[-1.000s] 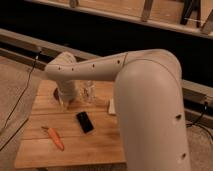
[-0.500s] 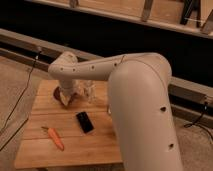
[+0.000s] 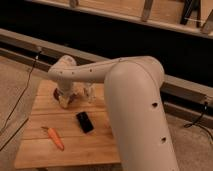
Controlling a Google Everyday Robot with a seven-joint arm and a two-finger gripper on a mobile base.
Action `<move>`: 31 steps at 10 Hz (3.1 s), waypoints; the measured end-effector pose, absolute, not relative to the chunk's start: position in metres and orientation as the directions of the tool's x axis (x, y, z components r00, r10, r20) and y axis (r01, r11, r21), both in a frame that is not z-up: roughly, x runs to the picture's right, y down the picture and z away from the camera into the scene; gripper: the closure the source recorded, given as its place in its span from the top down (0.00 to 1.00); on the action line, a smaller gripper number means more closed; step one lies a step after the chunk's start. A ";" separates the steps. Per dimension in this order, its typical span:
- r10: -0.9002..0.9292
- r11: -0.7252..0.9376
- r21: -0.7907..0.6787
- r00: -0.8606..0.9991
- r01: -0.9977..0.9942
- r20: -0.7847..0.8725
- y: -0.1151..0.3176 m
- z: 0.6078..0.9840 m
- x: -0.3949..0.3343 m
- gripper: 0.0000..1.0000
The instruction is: Drag the ceramic bowl in a circle
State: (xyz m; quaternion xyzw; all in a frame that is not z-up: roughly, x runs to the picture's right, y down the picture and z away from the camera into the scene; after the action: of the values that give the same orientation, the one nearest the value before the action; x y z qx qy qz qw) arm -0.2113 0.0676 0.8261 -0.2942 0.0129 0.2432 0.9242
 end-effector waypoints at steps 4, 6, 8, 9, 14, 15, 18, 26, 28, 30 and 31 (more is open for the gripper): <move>0.285 0.781 -0.561 0.956 -0.275 -0.072 0.068 0.845 -0.222 0.65; 0.244 0.800 -0.557 0.969 -0.223 -0.037 0.062 0.861 -0.229 0.65; 0.223 0.806 -0.561 0.975 -0.190 -0.011 0.060 0.873 -0.239 0.65; 0.213 0.801 -0.574 0.977 -0.173 0.002 0.061 0.880 -0.246 0.65; 0.148 0.772 -0.627 0.989 -0.105 0.015 0.087 0.900 -0.270 0.65; 0.140 0.768 -0.632 0.990 -0.102 0.010 0.090 0.904 -0.270 0.65; 0.131 0.772 -0.627 0.991 -0.104 -0.002 0.087 0.915 -0.270 0.65; 0.130 0.776 -0.621 0.991 -0.108 -0.009 0.083 0.919 -0.269 0.65; 0.131 0.777 -0.621 0.991 -0.108 -0.009 0.083 0.919 -0.269 0.65; 0.131 0.777 -0.620 0.991 -0.108 -0.008 0.083 0.919 -0.269 0.65; 0.127 0.779 -0.619 0.992 -0.101 -0.002 0.083 0.919 -0.269 0.65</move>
State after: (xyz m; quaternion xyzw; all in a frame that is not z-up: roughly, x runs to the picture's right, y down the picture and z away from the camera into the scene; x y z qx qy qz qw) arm -0.2689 0.0831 0.9193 -0.3272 -0.0199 0.0602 0.9428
